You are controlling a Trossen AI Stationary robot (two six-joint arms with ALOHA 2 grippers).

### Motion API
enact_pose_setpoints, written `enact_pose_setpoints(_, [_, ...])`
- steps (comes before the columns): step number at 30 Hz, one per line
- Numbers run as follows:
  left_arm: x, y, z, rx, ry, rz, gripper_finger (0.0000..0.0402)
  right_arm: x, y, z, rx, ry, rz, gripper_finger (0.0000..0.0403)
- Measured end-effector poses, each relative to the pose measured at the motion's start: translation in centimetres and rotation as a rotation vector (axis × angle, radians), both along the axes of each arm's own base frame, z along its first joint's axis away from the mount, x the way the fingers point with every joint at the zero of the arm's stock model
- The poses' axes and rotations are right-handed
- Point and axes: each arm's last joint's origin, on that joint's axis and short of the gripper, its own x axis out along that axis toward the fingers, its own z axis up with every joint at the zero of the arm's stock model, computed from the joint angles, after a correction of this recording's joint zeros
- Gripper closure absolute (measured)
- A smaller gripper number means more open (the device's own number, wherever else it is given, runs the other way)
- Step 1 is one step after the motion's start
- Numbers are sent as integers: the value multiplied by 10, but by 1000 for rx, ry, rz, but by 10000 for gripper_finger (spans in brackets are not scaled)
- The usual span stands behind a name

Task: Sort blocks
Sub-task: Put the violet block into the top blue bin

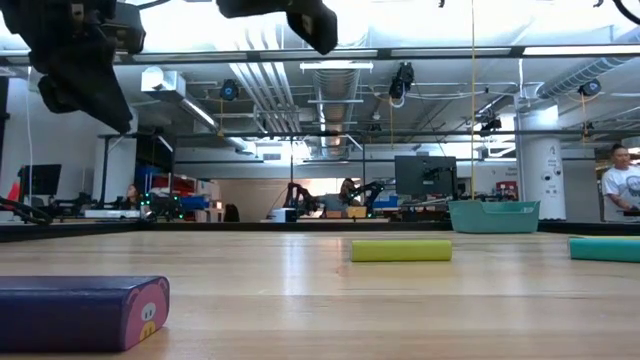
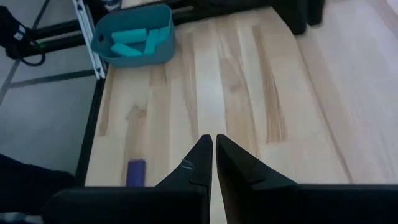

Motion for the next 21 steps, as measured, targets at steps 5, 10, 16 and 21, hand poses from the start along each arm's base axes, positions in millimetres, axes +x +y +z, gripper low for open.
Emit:
enact_pose_setpoints(5, [-1,1,2,32,3,-45,322,10,6,1,-7,-21,46,389])
enact_pose_setpoints(10, [-4,1,4,71,28,-188,322,21,30,-6,29,-18,80,354])
enact_pose_setpoints(16, [-12,-1,9,-4,53,-357,322,28,82,-35,29,90,149,269])
enact_pose_setpoints(21, [-21,3,22,19,16,-441,322,33,111,-58,45,229,132,215])
